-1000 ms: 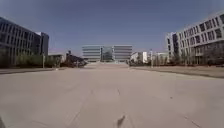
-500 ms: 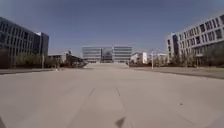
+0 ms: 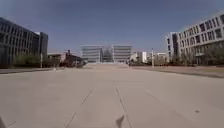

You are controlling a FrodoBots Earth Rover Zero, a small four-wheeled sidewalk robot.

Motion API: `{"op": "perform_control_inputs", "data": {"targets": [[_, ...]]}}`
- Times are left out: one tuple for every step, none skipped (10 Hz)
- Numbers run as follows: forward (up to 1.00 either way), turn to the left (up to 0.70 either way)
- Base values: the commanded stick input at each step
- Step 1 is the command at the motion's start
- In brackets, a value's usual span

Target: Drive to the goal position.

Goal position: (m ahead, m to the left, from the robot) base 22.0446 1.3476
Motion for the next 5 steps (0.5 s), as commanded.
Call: {"op": "perform_control_inputs", "data": {"targets": [[0.7,0.0],[0.7,0.0],[0.7,0.0],[0.7,0.0],[0.7,0.0]]}}
